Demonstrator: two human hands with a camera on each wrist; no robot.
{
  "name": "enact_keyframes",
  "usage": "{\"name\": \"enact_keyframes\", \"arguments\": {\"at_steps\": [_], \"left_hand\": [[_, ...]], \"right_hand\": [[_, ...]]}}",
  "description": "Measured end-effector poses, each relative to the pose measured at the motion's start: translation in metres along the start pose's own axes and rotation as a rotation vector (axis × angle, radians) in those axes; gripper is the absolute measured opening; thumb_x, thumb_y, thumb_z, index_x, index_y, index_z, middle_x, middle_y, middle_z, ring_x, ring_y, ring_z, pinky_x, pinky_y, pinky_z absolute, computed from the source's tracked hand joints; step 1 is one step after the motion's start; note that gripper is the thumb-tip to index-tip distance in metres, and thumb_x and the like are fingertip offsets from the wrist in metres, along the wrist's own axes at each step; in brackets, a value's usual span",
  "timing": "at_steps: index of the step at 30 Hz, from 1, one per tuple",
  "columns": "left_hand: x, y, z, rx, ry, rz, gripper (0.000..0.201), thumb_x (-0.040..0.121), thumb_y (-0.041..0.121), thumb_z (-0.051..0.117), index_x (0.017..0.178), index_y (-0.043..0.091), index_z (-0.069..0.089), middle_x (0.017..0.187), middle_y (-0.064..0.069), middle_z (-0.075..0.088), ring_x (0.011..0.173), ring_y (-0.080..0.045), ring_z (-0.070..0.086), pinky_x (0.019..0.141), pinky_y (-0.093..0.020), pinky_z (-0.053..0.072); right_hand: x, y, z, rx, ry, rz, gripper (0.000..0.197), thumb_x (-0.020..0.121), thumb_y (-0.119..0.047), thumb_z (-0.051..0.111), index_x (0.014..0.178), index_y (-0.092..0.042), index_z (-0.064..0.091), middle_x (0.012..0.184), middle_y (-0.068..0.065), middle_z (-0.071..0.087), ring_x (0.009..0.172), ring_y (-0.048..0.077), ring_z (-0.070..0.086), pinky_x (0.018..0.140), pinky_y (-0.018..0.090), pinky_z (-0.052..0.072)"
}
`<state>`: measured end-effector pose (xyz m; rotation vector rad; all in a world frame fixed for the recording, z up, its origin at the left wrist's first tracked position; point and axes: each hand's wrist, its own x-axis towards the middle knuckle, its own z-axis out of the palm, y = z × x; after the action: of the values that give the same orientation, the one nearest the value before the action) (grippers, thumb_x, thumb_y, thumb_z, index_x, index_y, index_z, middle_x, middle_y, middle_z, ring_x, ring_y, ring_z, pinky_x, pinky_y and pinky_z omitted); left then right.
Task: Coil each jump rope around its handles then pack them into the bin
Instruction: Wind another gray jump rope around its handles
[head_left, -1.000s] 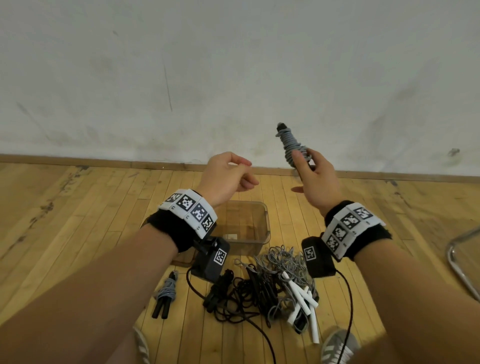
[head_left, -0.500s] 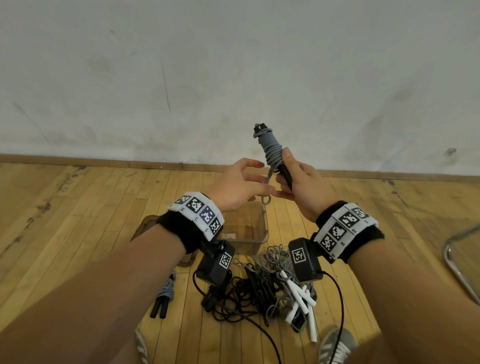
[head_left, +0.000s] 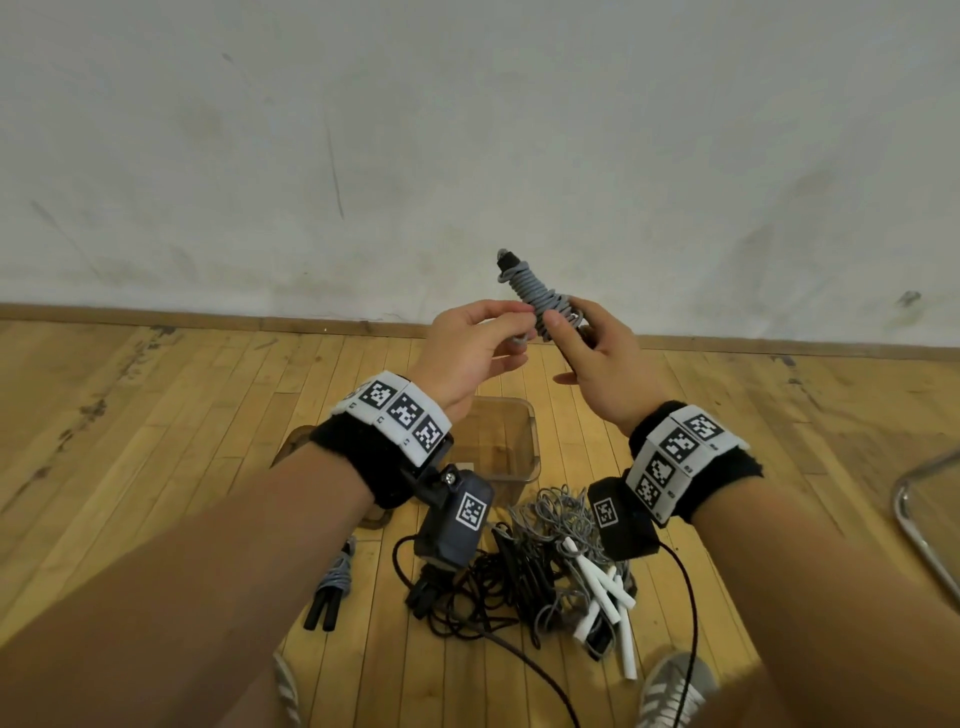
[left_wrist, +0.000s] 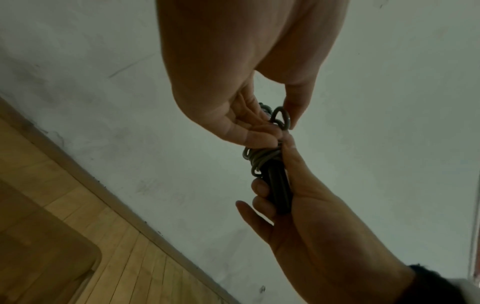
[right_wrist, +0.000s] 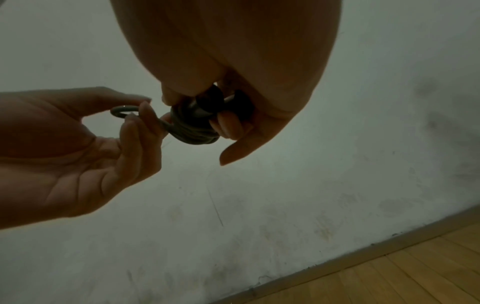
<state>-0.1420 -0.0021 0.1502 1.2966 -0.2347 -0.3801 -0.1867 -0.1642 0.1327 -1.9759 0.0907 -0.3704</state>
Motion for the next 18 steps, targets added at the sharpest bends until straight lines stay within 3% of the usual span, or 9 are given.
{"name": "enact_keyframes", "arguments": {"at_steps": [4, 8, 11, 14, 18], "left_hand": [[-0.005, 0.001, 0.001, -0.038, -0.057, -0.001, 0.024, 0.091, 0.002, 0.07, 0.115, 0.006, 0.071, 0.102, -0.012, 0.075, 0.091, -0.017, 0.071, 0.08, -0.026, 0.06], [-0.007, 0.003, -0.001, -0.041, -0.137, 0.004, 0.036, 0.089, -0.003, 0.07, 0.124, 0.006, 0.067, 0.111, -0.011, 0.077, 0.107, -0.021, 0.073, 0.087, -0.029, 0.06], [-0.007, 0.004, 0.0, -0.022, -0.172, 0.008, 0.041, 0.086, -0.003, 0.074, 0.125, 0.007, 0.068, 0.112, -0.011, 0.077, 0.107, -0.022, 0.073, 0.088, -0.029, 0.06], [-0.006, 0.003, 0.0, 0.129, -0.081, 0.072, 0.031, 0.085, 0.015, 0.08, 0.115, 0.012, 0.075, 0.102, -0.005, 0.079, 0.096, -0.015, 0.075, 0.082, -0.029, 0.06], [-0.002, -0.004, -0.001, 0.486, 0.108, 0.3, 0.029, 0.075, 0.046, 0.086, 0.094, 0.024, 0.082, 0.097, 0.007, 0.075, 0.087, -0.01, 0.072, 0.074, -0.032, 0.06]], "right_hand": [[-0.002, -0.005, -0.001, 0.151, 0.014, 0.05, 0.037, 0.1, -0.036, 0.061, 0.131, -0.015, 0.061, 0.087, -0.003, 0.066, 0.073, 0.009, 0.063, 0.074, 0.033, 0.061], [-0.003, -0.009, -0.007, 0.179, 0.023, 0.056, 0.033, 0.099, -0.035, 0.062, 0.124, -0.014, 0.064, 0.09, 0.006, 0.071, 0.074, 0.016, 0.068, 0.07, 0.029, 0.061], [-0.004, -0.009, -0.011, 0.183, 0.025, 0.12, 0.037, 0.1, -0.043, 0.059, 0.124, -0.016, 0.063, 0.095, 0.01, 0.072, 0.062, 0.016, 0.065, 0.061, 0.029, 0.058], [-0.006, -0.009, -0.008, 0.204, 0.021, 0.178, 0.04, 0.101, -0.048, 0.055, 0.126, -0.017, 0.059, 0.1, 0.006, 0.073, 0.054, 0.016, 0.059, 0.057, 0.03, 0.054], [-0.009, -0.01, -0.001, 0.224, 0.001, 0.167, 0.04, 0.104, -0.042, 0.051, 0.129, -0.012, 0.059, 0.098, 0.006, 0.075, 0.054, 0.007, 0.058, 0.053, 0.028, 0.047]]}}
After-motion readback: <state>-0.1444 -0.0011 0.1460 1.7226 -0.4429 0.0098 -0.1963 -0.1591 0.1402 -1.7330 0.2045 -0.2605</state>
